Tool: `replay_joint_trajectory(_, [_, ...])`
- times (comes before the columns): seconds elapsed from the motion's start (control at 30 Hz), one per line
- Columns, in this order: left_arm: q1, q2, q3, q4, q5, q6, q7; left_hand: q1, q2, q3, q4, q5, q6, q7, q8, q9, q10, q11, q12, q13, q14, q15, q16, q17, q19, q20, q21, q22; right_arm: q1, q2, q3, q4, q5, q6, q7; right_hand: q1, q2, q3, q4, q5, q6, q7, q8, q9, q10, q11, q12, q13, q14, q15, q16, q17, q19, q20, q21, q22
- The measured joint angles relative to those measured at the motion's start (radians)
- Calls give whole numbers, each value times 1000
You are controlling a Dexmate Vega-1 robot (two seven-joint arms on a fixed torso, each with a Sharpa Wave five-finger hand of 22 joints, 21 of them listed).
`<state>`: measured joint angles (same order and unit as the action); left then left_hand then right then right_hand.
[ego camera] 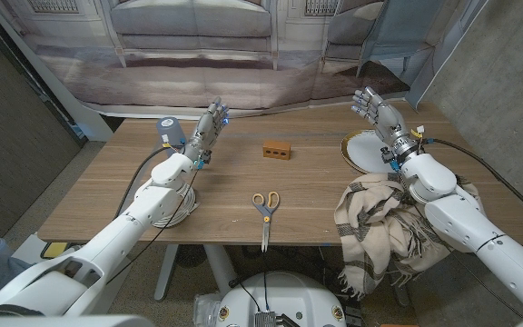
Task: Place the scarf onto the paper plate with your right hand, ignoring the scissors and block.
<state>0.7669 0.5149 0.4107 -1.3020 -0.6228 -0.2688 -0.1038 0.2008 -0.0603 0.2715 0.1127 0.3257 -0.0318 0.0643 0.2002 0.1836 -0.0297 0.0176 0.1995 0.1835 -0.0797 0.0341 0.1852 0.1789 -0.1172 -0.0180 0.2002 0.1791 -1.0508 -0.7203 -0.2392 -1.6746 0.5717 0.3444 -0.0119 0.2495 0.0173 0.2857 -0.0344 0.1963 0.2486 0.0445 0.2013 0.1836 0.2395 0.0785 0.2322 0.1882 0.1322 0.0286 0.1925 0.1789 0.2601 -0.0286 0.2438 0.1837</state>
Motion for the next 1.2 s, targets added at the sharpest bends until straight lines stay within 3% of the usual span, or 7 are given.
replay_joint_trajectory(0.43, [-3,3,11,-13,13,9,5,0,0,0,0,0,0,0,0,0,0,0,0,0,0,0,0,0,0,0,0,0,-70,-30,39,-46,-62,44,-45,5,5,0,0,0,5,-5,0,0,11,-3,0,0,5,-5,0,0,4,-4,0,0])
replay_joint_trajectory(1.2, [7,14,16,-49,26,27,21,8,0,-3,-3,0,5,-6,0,0,0,0,0,0,0,0,0,0,4,4,0,0,-211,-70,119,-153,-197,26,-147,5,5,-3,-3,0,18,-18,0,0,23,-12,8,0,25,-11,0,0,13,-2,-4,0])
